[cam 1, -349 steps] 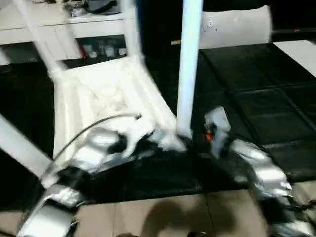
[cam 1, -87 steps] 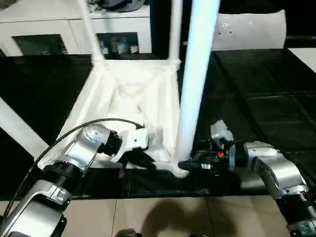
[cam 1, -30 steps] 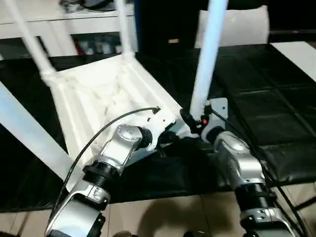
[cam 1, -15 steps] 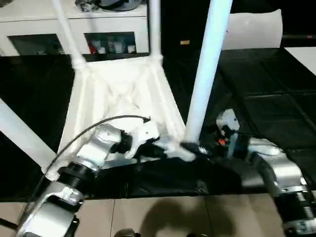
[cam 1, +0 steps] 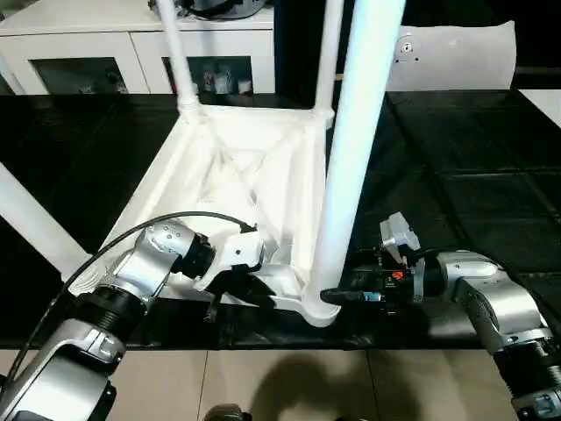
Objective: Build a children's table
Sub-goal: Rotate leg to tighten
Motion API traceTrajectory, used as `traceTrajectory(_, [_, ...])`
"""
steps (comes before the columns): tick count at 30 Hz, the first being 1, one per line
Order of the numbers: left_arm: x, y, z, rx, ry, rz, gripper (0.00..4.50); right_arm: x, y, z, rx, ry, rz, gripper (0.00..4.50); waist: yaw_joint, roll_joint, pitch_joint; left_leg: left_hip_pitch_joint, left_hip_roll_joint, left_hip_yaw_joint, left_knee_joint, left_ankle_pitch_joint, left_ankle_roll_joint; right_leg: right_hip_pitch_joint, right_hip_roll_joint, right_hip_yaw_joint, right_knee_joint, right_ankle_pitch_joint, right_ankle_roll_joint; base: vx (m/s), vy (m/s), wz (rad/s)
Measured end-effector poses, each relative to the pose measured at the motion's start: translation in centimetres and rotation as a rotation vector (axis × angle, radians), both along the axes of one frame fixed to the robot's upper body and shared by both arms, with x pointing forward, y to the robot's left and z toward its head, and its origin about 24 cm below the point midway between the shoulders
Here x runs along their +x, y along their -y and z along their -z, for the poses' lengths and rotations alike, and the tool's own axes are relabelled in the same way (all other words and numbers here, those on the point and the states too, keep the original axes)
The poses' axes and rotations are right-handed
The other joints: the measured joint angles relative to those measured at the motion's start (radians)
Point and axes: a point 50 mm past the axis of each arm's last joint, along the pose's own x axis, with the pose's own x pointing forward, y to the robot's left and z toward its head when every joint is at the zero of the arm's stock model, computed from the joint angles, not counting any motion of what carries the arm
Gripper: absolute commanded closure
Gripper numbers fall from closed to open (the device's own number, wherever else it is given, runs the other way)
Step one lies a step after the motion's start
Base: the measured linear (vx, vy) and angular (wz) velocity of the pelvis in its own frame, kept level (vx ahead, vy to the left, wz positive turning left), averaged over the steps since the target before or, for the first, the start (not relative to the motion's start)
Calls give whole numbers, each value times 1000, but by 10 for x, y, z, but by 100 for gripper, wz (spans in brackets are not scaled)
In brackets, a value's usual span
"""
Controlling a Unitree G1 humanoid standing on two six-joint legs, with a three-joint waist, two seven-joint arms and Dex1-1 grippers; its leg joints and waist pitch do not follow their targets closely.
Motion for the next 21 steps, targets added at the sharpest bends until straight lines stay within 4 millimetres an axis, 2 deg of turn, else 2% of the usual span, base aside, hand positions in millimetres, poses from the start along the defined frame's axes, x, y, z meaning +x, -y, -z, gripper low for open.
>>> traceTrajectory(4, [1, 0, 0, 3, 0, 7, 450, 0, -2, 1, 1, -3, -12, 180, 0, 0, 0, 0, 0, 0, 0, 0, 0, 0, 0, 0, 0, 0, 0, 0, 0, 0])
traceTrajectory(6, [1, 0, 0, 4, -1, 7, 450, -1, -4, 2, 1, -6, -21, 210, 1, 0, 0, 0, 0, 0, 0, 0, 0, 0, 0, 0, 0, 0, 0, 0, 0, 0])
traceTrajectory(8, [1, 0, 0, 4, -1, 6, 450, -1, -6, 2, 4, -8, -28, 217, 1, 0, 0, 0, 0, 0, 0, 0, 0, 0, 0, 0, 0, 0, 0, 0, 0, 0])
traceTrajectory(10, [1, -1, 0, 6, -2, 6, 450, -1, -7, 2, 7, -9, -30, 243, 1, 0, 0, 0, 0, 0, 0, 0, 0, 0, 0, 0, 0, 0, 0, 0, 0, 0])
traceTrajectory(17, [1, 0, 0, -1, -11, -2, 450, -2, -8, 3, 14, -15, -15, 256, 1, 0, 0, 0, 0, 0, 0, 0, 0, 0, 0, 0, 0, 0, 0, 0, 0, 0])
traceTrajectory(21, [4, 1, 2, -6, -14, -74, 450, -3, -12, 7, 39, -9, 82, 257, -3, 0, 0, 6, 0, 1, 0, -2, -5, 3, 0, 0, 0, 1, 1, 0, 0, 0])
